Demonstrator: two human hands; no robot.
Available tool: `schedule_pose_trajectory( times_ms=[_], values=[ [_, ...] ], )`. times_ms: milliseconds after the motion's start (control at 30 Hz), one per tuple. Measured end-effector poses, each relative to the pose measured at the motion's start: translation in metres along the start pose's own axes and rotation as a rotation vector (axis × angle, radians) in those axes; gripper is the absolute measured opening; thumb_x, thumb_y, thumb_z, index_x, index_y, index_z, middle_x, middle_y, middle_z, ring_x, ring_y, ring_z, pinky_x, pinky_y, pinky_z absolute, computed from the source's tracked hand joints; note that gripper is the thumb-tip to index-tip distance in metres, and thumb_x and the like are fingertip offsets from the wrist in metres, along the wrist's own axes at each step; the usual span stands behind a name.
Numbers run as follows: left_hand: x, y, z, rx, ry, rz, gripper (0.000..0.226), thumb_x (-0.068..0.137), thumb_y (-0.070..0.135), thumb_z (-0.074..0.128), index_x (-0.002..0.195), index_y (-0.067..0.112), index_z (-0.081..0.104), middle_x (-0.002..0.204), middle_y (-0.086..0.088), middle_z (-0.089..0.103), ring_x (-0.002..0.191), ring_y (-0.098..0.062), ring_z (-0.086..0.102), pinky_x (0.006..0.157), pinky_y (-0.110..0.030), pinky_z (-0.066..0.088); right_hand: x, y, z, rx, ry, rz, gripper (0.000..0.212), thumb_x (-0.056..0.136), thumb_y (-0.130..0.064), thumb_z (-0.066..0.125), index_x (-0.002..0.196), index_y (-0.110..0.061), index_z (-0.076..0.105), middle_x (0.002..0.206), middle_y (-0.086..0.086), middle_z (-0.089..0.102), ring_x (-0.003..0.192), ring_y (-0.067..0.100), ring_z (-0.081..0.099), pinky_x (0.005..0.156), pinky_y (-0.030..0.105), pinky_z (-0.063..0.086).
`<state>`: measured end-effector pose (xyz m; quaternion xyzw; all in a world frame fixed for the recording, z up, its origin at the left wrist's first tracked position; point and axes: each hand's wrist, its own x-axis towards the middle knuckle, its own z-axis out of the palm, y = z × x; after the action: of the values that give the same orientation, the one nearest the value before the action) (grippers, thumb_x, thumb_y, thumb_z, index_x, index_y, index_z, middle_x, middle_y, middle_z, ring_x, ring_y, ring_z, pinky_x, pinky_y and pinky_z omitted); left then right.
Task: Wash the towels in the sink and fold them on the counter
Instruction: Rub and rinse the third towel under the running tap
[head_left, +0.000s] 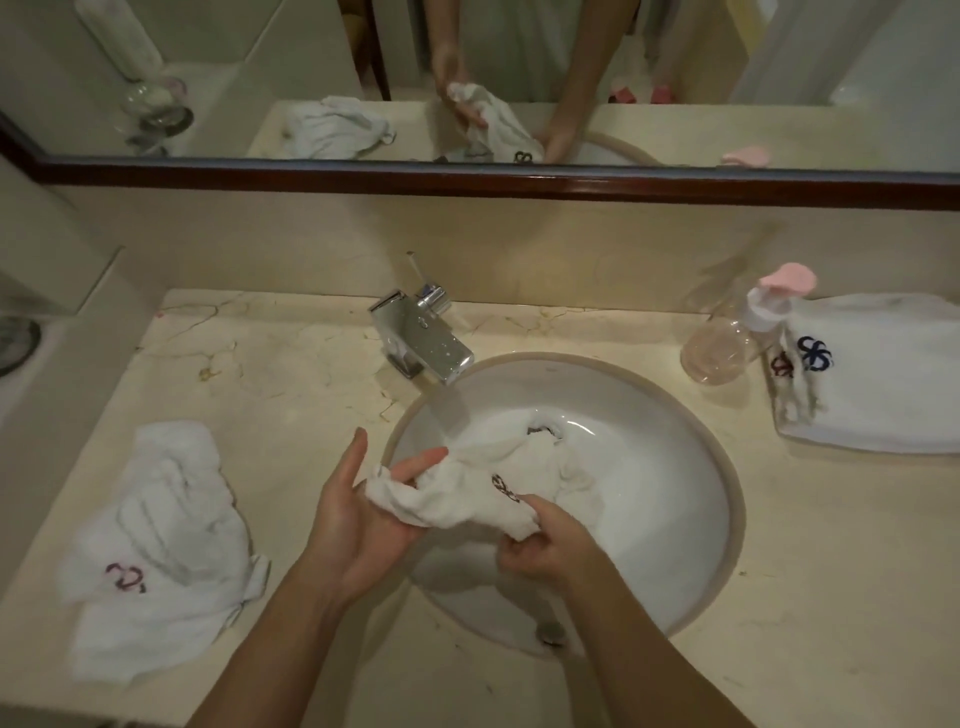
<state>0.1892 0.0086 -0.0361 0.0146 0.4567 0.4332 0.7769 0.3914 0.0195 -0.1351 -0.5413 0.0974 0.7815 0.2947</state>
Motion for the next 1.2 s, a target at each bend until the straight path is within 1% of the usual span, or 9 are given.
schedule_pose_trajectory(
  times_ms=[100,200,333,533,667,733,867,1067,1200],
  values=[
    [0.017,0.000,-0.013,0.268,0.094,0.031,0.055,0.102,0.042,0.037,0.127,0.001,0.064,0.130,-0.019,0.063,0.119,-0.033,0.062,0.097,-0.042,0.052,-0.033,-0.019,-0.015,-0.249,0.151,-0.148,0.006,0.093,-0.003,0.063,0.097,0.000,0.062,0.076,0.013,0.064,0.063,0.025,0.060,0.048,0.027,0.050],
    [0.033,-0.004,-0.016,0.480,0.119,0.036,0.027,0.097,0.013,0.053,0.116,0.011,0.073,0.125,-0.012,0.067,0.111,-0.029,0.066,0.091,-0.042,0.056,-0.060,-0.049,-0.022,-0.203,0.260,-0.402,0.008,0.090,0.000,0.066,0.096,0.004,0.061,0.070,0.014,0.064,0.055,0.022,0.064,0.045,0.028,0.051],
    [0.053,-0.004,-0.015,0.338,0.191,0.076,0.041,0.087,-0.014,0.047,0.117,0.007,0.065,0.095,-0.017,0.067,0.080,-0.026,0.065,0.070,-0.032,0.055,-0.075,-0.079,-0.018,-0.016,0.267,-0.604,0.012,0.093,-0.004,0.063,0.104,-0.001,0.061,0.081,0.009,0.066,0.066,0.016,0.067,0.053,0.026,0.055],
    [0.057,-0.019,-0.005,0.006,0.186,-0.241,0.028,0.085,0.006,0.038,0.087,-0.006,0.062,0.076,-0.018,0.063,0.074,-0.031,0.061,0.070,-0.036,0.050,-0.066,-0.093,0.053,-0.338,0.102,-0.609,0.038,0.087,-0.020,0.064,0.122,-0.004,0.062,0.106,0.013,0.067,0.097,0.029,0.070,0.074,0.034,0.056],
    [0.061,-0.035,-0.020,0.114,0.171,-0.318,0.033,0.090,0.020,0.059,0.107,-0.005,0.072,0.102,-0.021,0.072,0.089,-0.033,0.068,0.080,-0.038,0.054,-0.063,-0.116,0.139,-0.889,0.132,-0.911,0.019,0.089,-0.038,0.072,0.095,-0.021,0.070,0.098,-0.004,0.069,0.093,0.012,0.063,0.079,0.027,0.049],
    [0.067,-0.037,-0.020,0.157,0.192,-0.314,0.029,0.092,0.020,0.061,0.107,-0.003,0.072,0.095,-0.018,0.073,0.081,-0.029,0.070,0.070,-0.035,0.057,-0.052,-0.129,0.178,-1.045,0.136,-1.006,0.021,0.088,-0.038,0.073,0.092,-0.018,0.066,0.090,-0.006,0.065,0.091,0.015,0.061,0.080,0.030,0.048],
    [0.086,-0.025,-0.009,0.153,0.211,-0.260,0.034,0.089,0.014,0.066,0.118,-0.004,0.067,0.115,-0.021,0.069,0.103,-0.035,0.067,0.090,-0.043,0.054,-0.028,-0.150,0.236,-1.416,0.101,-0.886,0.038,0.093,-0.048,0.064,0.110,-0.014,0.060,0.103,0.000,0.063,0.097,0.018,0.061,0.089,0.036,0.051],
    [0.096,-0.015,0.006,0.000,0.206,-0.249,0.028,0.098,0.005,0.054,0.123,-0.007,0.061,0.097,-0.014,0.070,0.075,-0.023,0.068,0.054,-0.028,0.058,0.011,-0.173,0.259,-1.607,0.225,-0.772,0.058,0.091,-0.059,0.060,0.122,-0.010,0.061,0.115,0.004,0.064,0.104,0.023,0.061,0.094,0.039,0.052],
    [0.093,-0.009,0.015,-0.065,0.112,-0.258,0.039,0.104,0.031,0.048,0.126,0.002,0.063,0.093,-0.009,0.073,0.074,-0.020,0.071,0.056,-0.026,0.058,0.025,-0.180,0.256,-1.577,0.248,-0.818,0.052,0.092,-0.057,0.060,0.116,-0.010,0.064,0.104,0.003,0.066,0.098,0.024,0.063,0.091,0.041,0.054]
  ],
)
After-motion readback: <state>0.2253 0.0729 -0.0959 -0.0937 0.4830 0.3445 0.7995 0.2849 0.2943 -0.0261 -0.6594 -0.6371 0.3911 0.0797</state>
